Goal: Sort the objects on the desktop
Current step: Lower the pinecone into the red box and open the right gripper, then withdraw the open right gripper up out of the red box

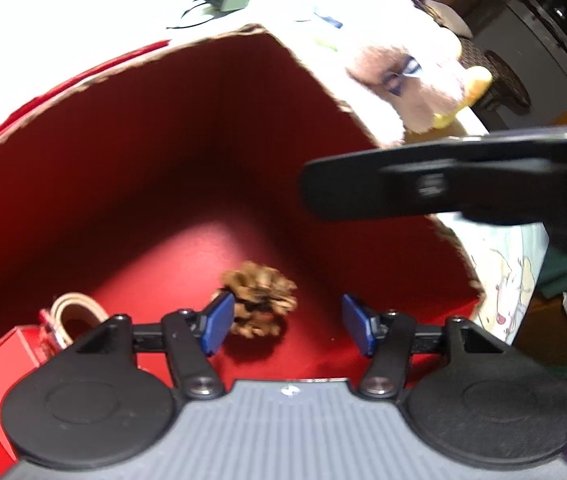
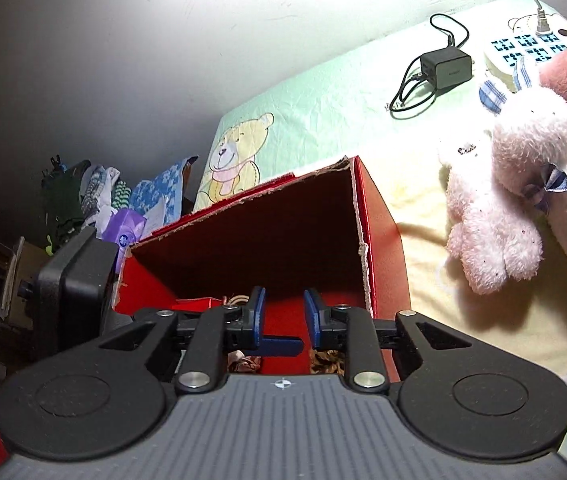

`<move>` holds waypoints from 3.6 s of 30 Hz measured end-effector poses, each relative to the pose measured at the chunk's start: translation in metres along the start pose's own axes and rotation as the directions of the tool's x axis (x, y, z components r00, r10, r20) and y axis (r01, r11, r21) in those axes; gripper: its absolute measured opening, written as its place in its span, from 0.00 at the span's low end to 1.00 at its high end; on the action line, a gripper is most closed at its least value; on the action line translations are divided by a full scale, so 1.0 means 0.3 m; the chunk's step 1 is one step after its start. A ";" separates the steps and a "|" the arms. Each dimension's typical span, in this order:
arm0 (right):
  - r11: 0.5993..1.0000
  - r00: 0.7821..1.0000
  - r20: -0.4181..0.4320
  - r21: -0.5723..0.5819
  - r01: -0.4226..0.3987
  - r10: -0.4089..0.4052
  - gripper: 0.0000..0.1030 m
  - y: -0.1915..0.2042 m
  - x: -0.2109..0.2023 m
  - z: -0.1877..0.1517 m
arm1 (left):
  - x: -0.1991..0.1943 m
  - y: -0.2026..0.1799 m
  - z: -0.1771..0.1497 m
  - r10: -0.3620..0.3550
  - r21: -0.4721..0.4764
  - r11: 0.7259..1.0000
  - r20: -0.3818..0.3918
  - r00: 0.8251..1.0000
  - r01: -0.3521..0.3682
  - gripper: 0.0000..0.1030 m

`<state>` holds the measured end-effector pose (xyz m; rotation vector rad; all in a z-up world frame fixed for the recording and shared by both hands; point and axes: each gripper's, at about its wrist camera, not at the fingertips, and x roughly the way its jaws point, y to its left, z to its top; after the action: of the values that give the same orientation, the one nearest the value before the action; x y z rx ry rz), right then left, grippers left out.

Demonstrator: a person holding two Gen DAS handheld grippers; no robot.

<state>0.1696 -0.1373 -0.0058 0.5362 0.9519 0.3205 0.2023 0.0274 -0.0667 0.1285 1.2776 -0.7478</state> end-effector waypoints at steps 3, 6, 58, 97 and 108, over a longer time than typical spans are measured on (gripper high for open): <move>1.000 0.998 0.061 0.018 -0.012 0.011 0.19 -0.020 -0.019 0.000 | -0.022 0.039 -0.002 -0.024 -0.070 0.997 0.022 0.999 0.026 0.50; 0.998 0.994 0.101 0.046 -0.040 0.035 0.15 -0.043 -0.036 -0.005 | -0.058 0.068 -0.005 -0.016 -0.117 0.993 0.060 0.998 0.023 0.48; 0.990 0.996 0.089 -0.134 0.033 -0.021 0.17 0.016 -0.017 -0.140 | -0.121 0.003 -0.010 0.438 -0.152 0.890 0.031 0.898 -0.429 0.45; 0.965 0.997 0.065 -0.260 -0.027 0.046 0.20 0.015 -0.117 -0.247 | -0.207 -0.176 -0.188 0.762 -0.396 0.621 0.102 0.640 -0.676 0.59; 0.952 0.991 0.038 -0.285 -0.109 0.125 0.20 -0.022 -0.180 -0.263 | -0.252 -0.248 -0.231 0.787 -0.481 0.574 0.100 0.609 -0.663 0.60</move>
<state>0.0742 -0.1459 -0.0095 0.3371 0.8049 0.5370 0.0964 0.0370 0.0020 0.1892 0.9152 0.2427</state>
